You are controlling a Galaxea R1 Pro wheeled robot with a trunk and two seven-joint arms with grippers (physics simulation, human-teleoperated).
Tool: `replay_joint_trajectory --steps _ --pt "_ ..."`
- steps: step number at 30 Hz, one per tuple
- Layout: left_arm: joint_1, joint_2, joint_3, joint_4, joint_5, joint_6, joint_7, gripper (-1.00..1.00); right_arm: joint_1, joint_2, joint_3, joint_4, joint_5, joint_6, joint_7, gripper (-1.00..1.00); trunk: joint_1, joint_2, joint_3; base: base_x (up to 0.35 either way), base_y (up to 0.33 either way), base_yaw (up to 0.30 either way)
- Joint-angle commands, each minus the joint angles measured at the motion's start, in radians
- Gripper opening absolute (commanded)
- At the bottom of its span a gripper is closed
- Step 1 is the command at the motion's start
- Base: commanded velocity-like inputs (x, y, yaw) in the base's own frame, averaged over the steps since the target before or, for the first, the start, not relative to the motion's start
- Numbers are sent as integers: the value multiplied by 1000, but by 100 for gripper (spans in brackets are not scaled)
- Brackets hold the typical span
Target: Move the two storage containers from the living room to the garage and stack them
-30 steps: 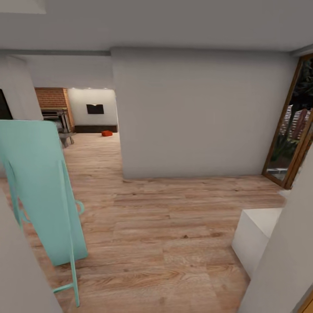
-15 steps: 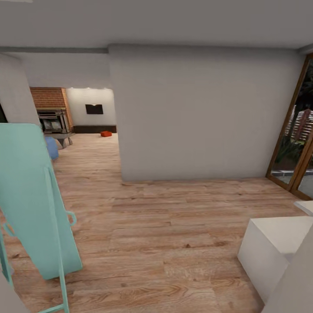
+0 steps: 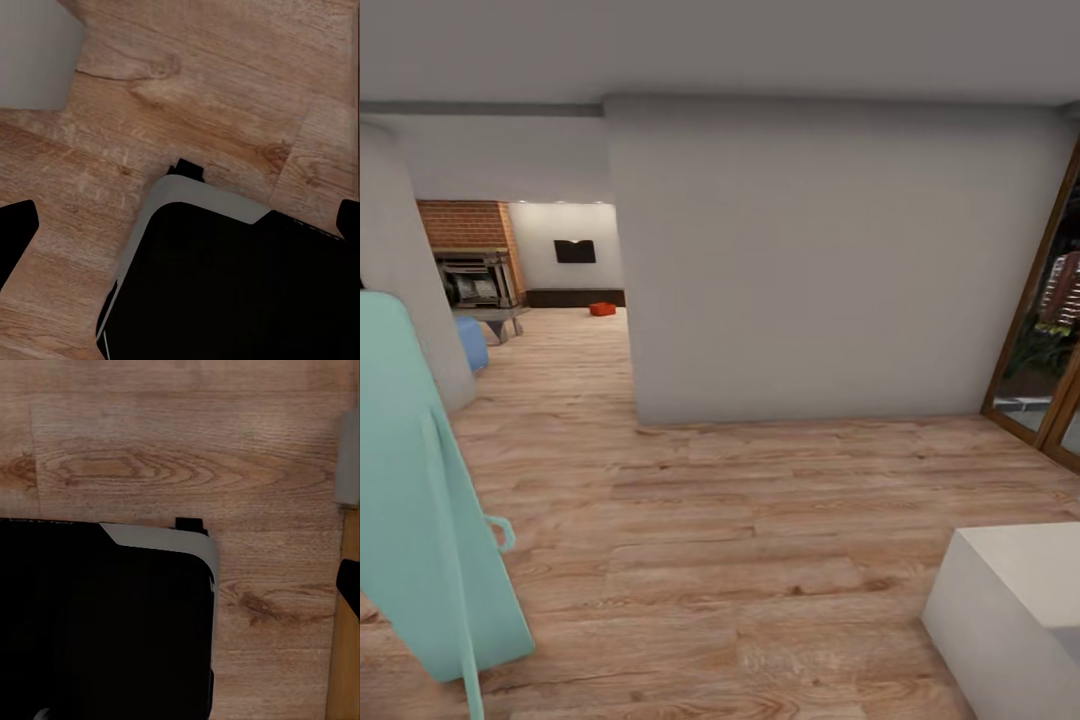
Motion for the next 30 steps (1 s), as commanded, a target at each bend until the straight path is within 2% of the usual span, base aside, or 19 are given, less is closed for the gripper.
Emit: replay_joint_trajectory --steps 1,30 --pt "-1 0 7 0 0 -1 1 100 -1 0 5 3 -1 -6 1 100 1 -2 -2 322 0 0" --pt "-1 1 7 0 -1 -1 0 100 -2 1 5 3 0 -6 1 100 1 -2 -2 322 0 0"
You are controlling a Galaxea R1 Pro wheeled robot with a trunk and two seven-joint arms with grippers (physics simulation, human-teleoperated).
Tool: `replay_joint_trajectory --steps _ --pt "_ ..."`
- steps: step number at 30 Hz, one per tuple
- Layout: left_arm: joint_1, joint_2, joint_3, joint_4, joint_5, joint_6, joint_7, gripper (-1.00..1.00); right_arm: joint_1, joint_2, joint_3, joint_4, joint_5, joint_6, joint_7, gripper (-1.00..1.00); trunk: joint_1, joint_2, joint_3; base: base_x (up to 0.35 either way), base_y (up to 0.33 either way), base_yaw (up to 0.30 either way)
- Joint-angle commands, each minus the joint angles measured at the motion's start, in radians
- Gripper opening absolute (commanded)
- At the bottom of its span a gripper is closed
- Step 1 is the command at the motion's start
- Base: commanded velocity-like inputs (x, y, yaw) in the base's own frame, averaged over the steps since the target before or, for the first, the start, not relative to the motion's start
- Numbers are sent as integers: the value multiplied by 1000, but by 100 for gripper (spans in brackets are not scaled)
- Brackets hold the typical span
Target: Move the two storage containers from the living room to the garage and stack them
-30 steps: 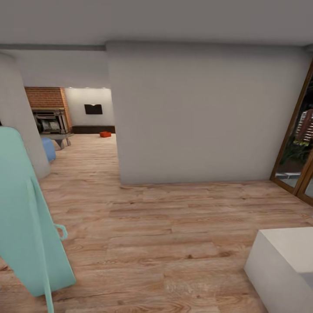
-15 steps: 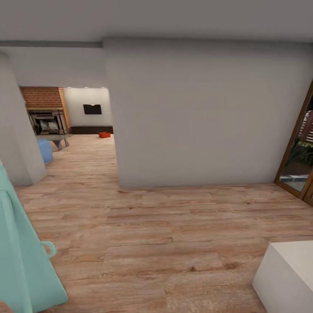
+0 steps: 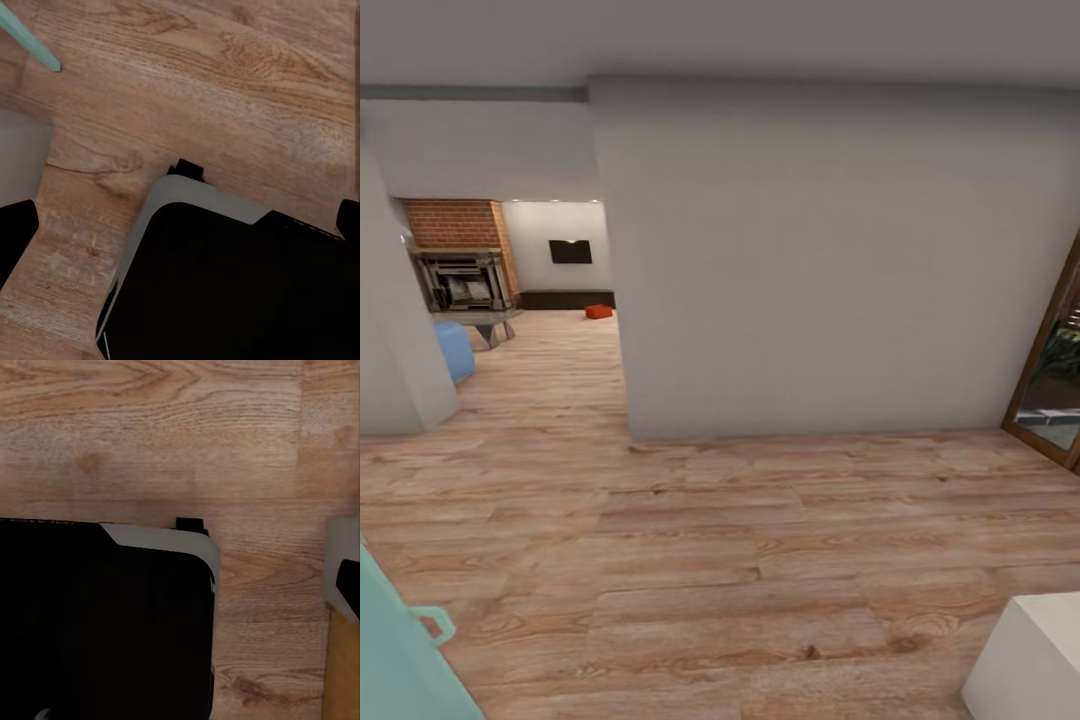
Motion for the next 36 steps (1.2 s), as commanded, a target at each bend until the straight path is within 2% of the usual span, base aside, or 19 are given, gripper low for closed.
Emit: replay_joint_trajectory --steps 1,36 --pt "-1 0 7 0 0 -1 1 100 -2 0 5 3 0 -6 1 100 1 -1 -2 322 0 0" --pt "-1 -4 6 0 -6 -2 3 100 -1 0 5 3 -1 -6 1 100 1 -1 -2 322 0 0"
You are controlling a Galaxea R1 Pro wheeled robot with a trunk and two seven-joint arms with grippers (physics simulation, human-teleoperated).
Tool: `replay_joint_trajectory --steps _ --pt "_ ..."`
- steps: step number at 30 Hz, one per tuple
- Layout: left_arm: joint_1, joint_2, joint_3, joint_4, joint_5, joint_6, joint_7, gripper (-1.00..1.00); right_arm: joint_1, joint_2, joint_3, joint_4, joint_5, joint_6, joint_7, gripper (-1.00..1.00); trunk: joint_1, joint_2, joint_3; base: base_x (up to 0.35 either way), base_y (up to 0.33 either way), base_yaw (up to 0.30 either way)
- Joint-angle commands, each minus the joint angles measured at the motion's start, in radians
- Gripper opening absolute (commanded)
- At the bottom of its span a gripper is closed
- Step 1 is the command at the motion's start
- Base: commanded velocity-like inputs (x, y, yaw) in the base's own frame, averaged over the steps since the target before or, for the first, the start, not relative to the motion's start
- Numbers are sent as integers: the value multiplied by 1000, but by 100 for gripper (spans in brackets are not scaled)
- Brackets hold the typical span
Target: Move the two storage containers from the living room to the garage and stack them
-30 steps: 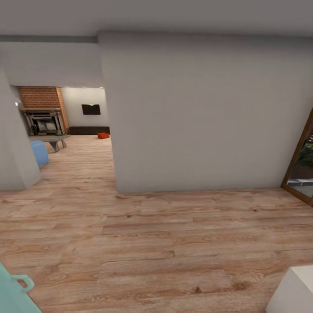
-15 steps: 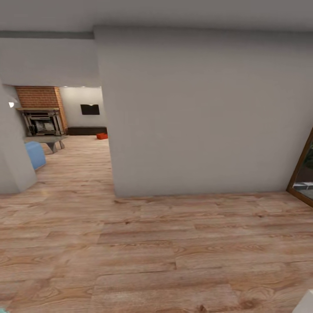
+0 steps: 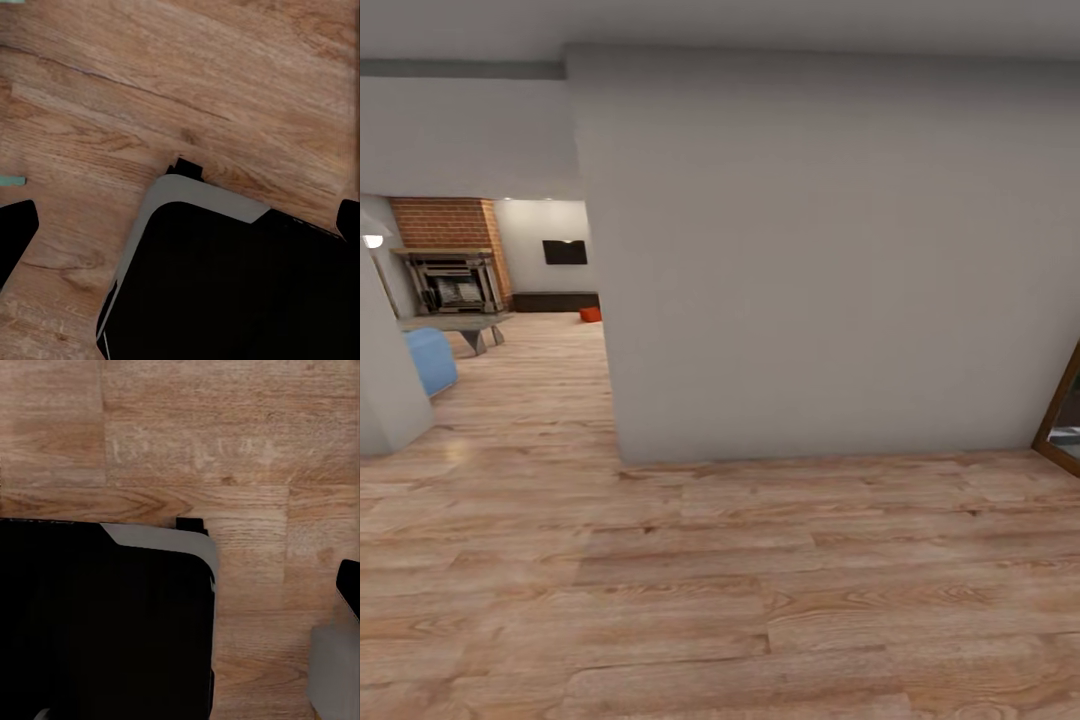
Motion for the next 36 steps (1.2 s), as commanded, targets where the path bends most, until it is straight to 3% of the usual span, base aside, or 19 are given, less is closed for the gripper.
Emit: replay_joint_trajectory --steps 1,17,36 --pt "-1 0 7 0 0 -1 1 100 -2 0 5 3 -1 -6 1 100 1 -1 -2 322 0 0" --pt "-1 0 7 0 -3 -1 1 100 -2 4 2 3 -8 -3 6 100 1 -1 -2 322 0 14" --pt "-1 0 8 0 1 -1 1 100 -2 0 2 3 -4 -7 6 100 1 -1 -2 322 0 264"
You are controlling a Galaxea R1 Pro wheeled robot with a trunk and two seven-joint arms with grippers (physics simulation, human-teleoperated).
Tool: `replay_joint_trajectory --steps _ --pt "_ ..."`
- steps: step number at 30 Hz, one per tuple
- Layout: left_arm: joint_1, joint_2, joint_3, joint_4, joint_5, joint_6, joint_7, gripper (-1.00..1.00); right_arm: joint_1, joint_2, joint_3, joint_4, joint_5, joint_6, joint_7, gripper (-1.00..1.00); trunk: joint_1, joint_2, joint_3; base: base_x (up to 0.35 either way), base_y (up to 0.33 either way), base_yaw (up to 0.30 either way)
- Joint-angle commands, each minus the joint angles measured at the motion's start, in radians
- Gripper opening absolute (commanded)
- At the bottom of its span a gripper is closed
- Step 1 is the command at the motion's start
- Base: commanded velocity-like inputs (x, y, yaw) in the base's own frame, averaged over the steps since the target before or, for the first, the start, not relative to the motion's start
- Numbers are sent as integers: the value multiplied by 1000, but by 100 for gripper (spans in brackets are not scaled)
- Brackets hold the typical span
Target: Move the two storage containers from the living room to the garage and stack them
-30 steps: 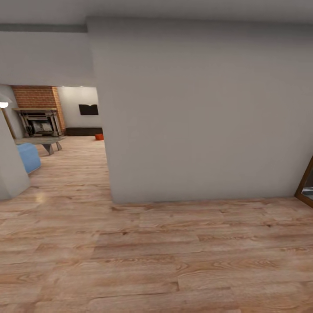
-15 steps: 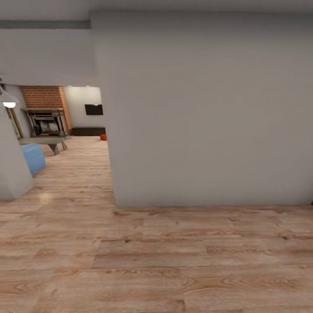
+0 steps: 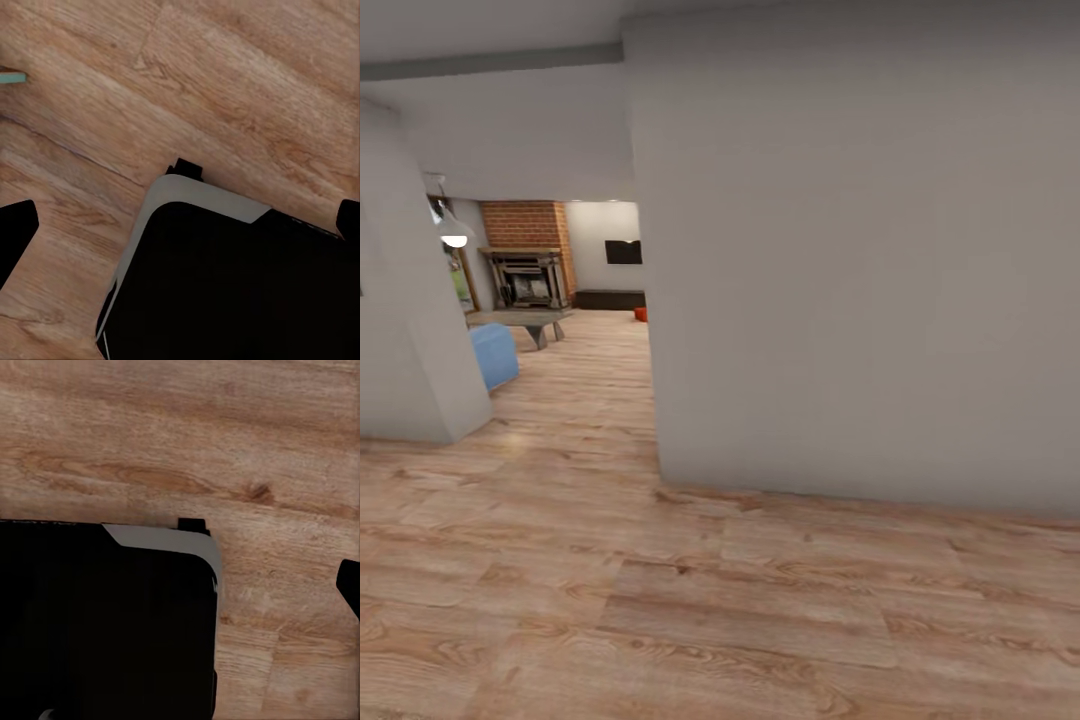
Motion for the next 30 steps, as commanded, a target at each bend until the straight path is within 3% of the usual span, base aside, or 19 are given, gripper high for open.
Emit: replay_joint_trajectory --steps 1,30 --pt "-1 0 8 0 0 -1 2 100 -1 0 5 3 0 -7 2 100 1 -1 -2 322 0 273" --pt "0 0 8 0 -3 -1 2 100 -2 4 9 3 2 3 2 100 1 -1 -2 322 0 273"
